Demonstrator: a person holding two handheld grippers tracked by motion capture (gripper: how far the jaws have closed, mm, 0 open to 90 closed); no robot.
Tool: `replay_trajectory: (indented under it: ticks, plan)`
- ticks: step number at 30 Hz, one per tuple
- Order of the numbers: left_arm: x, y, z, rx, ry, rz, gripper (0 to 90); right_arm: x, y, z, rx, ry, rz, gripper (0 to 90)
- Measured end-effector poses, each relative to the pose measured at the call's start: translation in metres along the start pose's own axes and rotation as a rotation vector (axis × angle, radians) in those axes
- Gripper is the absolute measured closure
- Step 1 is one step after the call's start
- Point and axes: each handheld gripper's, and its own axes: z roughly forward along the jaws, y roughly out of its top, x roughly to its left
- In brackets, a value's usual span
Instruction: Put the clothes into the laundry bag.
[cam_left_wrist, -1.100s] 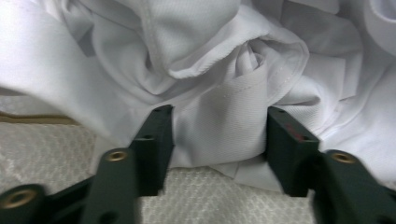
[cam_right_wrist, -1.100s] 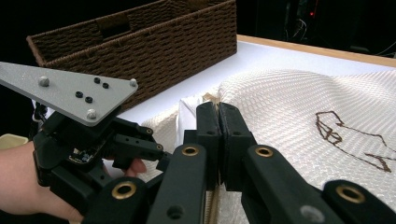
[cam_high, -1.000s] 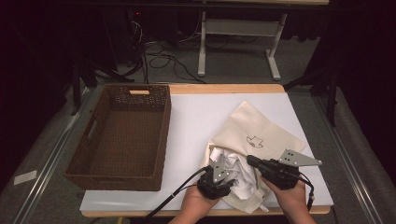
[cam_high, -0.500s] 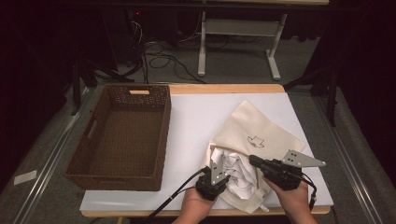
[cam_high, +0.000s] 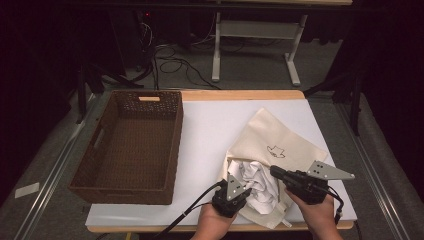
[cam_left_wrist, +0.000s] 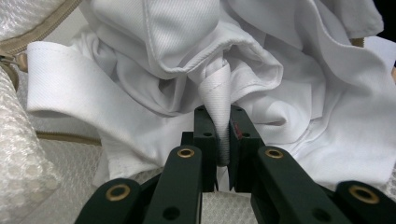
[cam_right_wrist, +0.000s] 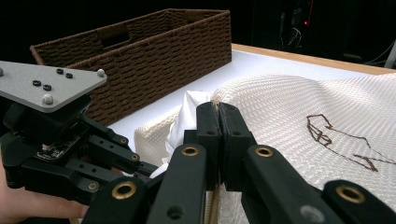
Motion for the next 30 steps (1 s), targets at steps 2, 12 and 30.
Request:
replay_trajectory:
  ticks: [2, 12, 30]
  plan:
    - [-0.003, -0.001, -0.001, 0.001, -0.007, 0.005, 83.6, 0.000, 0.000, 0.000, -0.002, -0.001, 0.002, 89.6]
    - [0.012, -0.017, -0.009, 0.000, -0.100, -0.032, 50.4, 0.001, -0.002, 0.002, 0.012, 0.000, -0.005, 89.6]
    - [-0.011, -0.020, 0.009, 0.104, 0.027, 0.097, 72.1, 0.004, -0.003, 0.006, 0.023, 0.004, -0.007, 89.6]
